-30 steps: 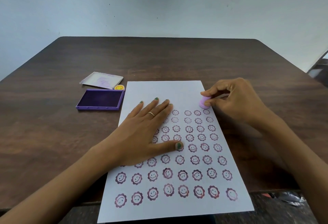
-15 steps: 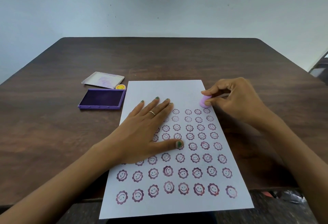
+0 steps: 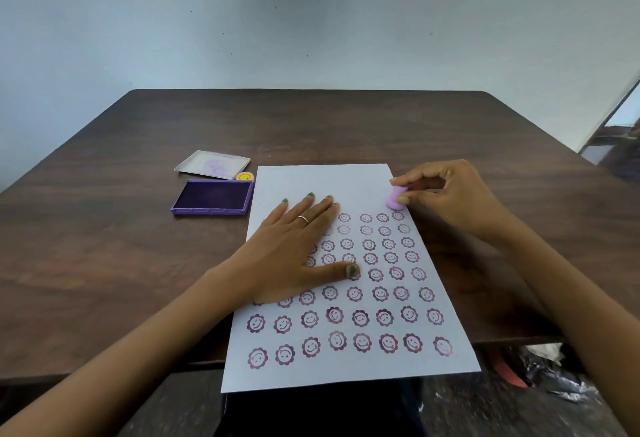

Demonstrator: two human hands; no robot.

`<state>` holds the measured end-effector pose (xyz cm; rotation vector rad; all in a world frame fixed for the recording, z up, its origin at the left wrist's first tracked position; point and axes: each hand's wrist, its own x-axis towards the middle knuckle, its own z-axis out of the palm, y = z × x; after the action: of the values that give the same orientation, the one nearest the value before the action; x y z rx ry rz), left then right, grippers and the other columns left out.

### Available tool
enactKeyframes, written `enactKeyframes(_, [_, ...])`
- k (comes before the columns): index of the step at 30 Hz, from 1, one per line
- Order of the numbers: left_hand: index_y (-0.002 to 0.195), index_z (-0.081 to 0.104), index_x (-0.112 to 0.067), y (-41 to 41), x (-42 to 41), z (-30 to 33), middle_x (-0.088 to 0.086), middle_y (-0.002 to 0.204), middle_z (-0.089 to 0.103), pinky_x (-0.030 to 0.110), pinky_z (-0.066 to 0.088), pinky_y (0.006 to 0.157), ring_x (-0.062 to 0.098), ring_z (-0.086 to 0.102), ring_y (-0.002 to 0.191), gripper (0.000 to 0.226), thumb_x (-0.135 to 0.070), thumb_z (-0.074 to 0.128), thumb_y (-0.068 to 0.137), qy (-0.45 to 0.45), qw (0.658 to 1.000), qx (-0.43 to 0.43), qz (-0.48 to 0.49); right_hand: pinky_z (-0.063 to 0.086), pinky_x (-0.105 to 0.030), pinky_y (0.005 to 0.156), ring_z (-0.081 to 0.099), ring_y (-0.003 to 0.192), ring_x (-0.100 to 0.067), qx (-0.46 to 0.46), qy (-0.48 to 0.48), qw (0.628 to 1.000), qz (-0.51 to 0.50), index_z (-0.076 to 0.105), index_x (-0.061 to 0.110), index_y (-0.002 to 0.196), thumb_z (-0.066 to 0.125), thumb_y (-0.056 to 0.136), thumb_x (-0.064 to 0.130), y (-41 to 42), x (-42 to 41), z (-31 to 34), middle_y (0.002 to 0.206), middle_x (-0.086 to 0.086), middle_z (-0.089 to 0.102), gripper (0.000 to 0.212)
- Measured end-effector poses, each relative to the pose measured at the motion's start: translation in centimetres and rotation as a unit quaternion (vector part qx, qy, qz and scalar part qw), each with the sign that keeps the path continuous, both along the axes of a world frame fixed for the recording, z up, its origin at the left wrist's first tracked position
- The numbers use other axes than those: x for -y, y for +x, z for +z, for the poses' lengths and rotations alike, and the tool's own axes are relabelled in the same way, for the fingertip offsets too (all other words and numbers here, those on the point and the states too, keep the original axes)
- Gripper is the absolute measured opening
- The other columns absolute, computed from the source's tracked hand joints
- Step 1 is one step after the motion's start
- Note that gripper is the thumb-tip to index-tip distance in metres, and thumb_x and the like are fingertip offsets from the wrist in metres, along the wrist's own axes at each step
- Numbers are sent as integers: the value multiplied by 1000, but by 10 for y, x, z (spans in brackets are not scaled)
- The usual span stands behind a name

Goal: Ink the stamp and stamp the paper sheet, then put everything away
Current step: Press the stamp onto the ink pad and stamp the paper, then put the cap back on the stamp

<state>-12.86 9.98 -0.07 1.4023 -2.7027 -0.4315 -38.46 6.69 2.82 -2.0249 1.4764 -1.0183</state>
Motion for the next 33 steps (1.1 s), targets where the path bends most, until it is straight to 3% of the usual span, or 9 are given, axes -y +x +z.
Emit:
enactKeyframes(3, [149, -7, -28, -1, -1, 0, -13, 158, -9, 34, -9, 119, 3, -15, 143, 99, -82, 20, 70, -1, 1000, 1, 0, 54, -16, 79, 70, 83, -13, 178, 3, 983, -42, 72, 9, 89, 74, 71, 3, -6, -3, -5, 86, -4, 76, 19])
enactKeyframes(6, [149, -6, -27, -1, -1, 0, -12, 159, -8, 34, -9, 119, 4, -14, 144, 100, -82, 22, 71, -2, 1000, 0, -1, 57, -22, 75, 72, 79, -18, 416, 49, 907, -36, 68, 6, 90, 71, 67, 2, -12, -5, -5, 76, -1, 76, 23])
enactKeyframes(9, [150, -6, -26, 0, -1, -1, -11, 159, -8, 34, -9, 119, 4, -13, 144, 99, -81, 22, 72, -2, 1000, -2, -4, 57, -24, 73, 72, 81, -22, 496, 77, 865, -30, 64, -1, 92, 65, 69, -1, -16, -5, -4, 78, -5, 76, 23])
enactKeyframes(16, [150, 6, -28, 5, 5, 17, -10, 160, 6, 29, -1, 115, 7, 3, 145, 94, -75, 28, 73, 9, 998, -56, 19, 57, -26, 75, 70, 89, -26, 514, 103, 851, 20, 66, 1, 91, 69, 67, 2, 10, 14, 10, 84, -9, 76, 25])
enactKeyframes(20, [142, 35, -32, 24, 25, 41, -11, 153, 30, 33, 22, 110, 11, 28, 139, 78, -73, 35, 75, -27, 995, -78, 52, 57, -24, 73, 71, 87, -24, 504, 122, 853, 57, 65, -1, 96, 69, 67, 3, 43, 32, 21, 83, -8, 76, 30])
enactKeyframes(23, [128, 54, -32, 43, 51, 51, -12, 139, 51, 30, 37, 97, 10, 45, 126, 54, -63, 44, 85, -77, 986, -113, 90, 57, -24, 71, 71, 85, -24, 506, 137, 848, 80, 63, -3, 98, 67, 71, -2, 69, 45, 25, 82, -8, 76, 27])
enactKeyframes(28, [114, 63, -31, 71, 93, 57, -11, 119, 65, 28, 44, 81, 5, 58, 101, 35, -51, 48, 90, -107, 964, -170, 175, 58, -24, 69, 72, 84, -24, 492, 168, 849, 95, 65, -2, 97, 65, 74, -5, 101, 62, 26, 82, -10, 75, 23])
enactKeyframes(33, [100, 68, -33, 87, 100, 41, -14, 96, 71, 14, 38, 63, -4, 57, 76, 23, -45, 52, 89, -182, 952, -167, 183, 58, -26, 73, 70, 88, -29, 472, 178, 858, 96, 65, -2, 99, 69, 68, 1, 111, 72, 13, 89, -13, 75, 32])
